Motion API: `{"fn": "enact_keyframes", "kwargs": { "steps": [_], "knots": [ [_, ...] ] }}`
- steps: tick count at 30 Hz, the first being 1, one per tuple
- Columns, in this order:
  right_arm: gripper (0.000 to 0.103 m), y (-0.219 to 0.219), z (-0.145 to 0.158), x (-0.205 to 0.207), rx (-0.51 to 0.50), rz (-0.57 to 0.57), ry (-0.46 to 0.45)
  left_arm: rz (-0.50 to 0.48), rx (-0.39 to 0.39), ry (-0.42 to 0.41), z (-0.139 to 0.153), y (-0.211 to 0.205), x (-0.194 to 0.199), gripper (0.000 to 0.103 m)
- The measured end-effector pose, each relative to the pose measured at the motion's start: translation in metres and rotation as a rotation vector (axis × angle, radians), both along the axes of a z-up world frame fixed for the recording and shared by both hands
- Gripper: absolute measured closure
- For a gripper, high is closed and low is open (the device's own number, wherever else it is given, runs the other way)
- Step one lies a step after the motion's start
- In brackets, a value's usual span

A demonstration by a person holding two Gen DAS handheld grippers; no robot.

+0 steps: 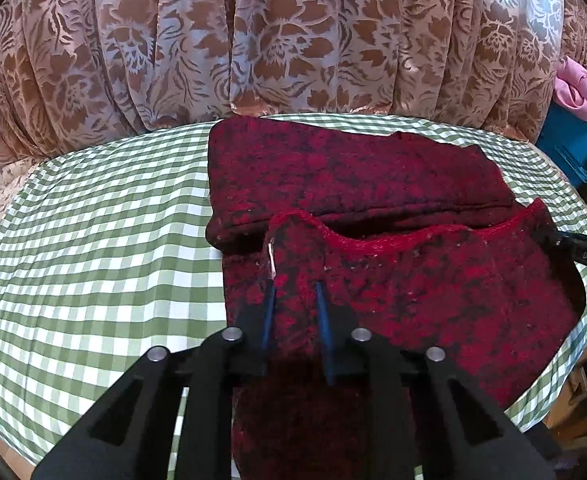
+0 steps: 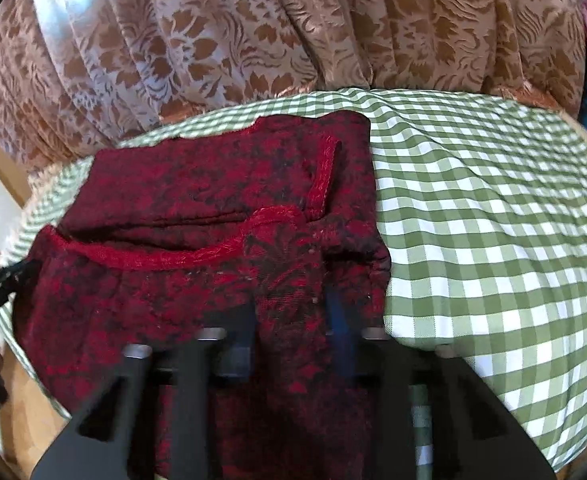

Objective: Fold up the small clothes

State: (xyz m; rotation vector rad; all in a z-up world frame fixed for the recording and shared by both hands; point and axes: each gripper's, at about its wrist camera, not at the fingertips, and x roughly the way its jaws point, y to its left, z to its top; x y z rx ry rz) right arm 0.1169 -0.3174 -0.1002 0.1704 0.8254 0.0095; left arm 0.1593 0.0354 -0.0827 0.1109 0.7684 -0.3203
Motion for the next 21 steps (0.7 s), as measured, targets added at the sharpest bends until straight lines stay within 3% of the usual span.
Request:
{"fn": "enact_keyframes", "kwargs": {
  "steps": [10,21],
  "knots": [
    [0.08,-0.005,-0.008,0.002,0.043,0.002,0.023,0.082,-0.014,-0.077,0.015,0.005,-0.017,0.087],
    [0.084,0.002,0.013,-0.007,0.018,0.03,-0.01,0.101,-0.039,-0.095,0.027,0.006,-0.03,0.087]
  ]
}}
